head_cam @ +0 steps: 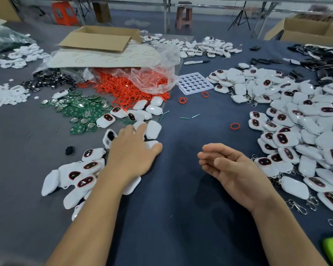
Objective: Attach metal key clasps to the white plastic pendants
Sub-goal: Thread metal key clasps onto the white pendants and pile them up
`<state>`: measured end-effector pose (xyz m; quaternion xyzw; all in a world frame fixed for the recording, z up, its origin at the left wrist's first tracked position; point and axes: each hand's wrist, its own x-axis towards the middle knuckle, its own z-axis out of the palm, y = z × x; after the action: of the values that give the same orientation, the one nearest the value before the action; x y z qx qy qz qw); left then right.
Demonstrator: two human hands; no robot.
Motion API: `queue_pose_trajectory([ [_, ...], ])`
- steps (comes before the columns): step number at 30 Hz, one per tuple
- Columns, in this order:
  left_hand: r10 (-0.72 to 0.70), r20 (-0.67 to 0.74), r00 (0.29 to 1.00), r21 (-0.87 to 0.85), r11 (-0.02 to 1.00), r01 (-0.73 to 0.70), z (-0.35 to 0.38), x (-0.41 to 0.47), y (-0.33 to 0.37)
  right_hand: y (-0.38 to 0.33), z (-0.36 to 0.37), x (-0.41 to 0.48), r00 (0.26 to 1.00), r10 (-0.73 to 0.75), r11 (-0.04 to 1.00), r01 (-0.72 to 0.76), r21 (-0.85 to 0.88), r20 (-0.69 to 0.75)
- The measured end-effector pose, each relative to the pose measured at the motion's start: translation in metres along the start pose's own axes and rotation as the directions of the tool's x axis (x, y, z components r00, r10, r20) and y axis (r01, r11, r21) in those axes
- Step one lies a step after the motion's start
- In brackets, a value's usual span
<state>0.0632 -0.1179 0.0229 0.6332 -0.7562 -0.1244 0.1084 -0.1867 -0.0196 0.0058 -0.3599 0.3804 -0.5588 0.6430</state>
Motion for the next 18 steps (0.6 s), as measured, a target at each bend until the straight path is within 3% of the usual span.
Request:
queue_pose_trajectory([
  [13,0.355,-0.169,0.919,0.000,0.933,-0.361,0.034,0.011,0.060,-0.001,-0.002,-0.002,1.000,-0.004,0.996,0.004,0.089,-0.004],
  [16,0.391,-0.158,0.907,0.001,0.918,-0.396,0.037,0.017,0.071,-0.002,-0.002,-0.001,1.000,0.004,0.992,-0.002,0.129,-0.012],
  [18,0.437,-0.125,0.890,-0.098,0.888,-0.450,0.035,0.019,0.078,-0.002,-0.001,0.000,1.000,-0.010,0.985,0.014,0.173,-0.027],
])
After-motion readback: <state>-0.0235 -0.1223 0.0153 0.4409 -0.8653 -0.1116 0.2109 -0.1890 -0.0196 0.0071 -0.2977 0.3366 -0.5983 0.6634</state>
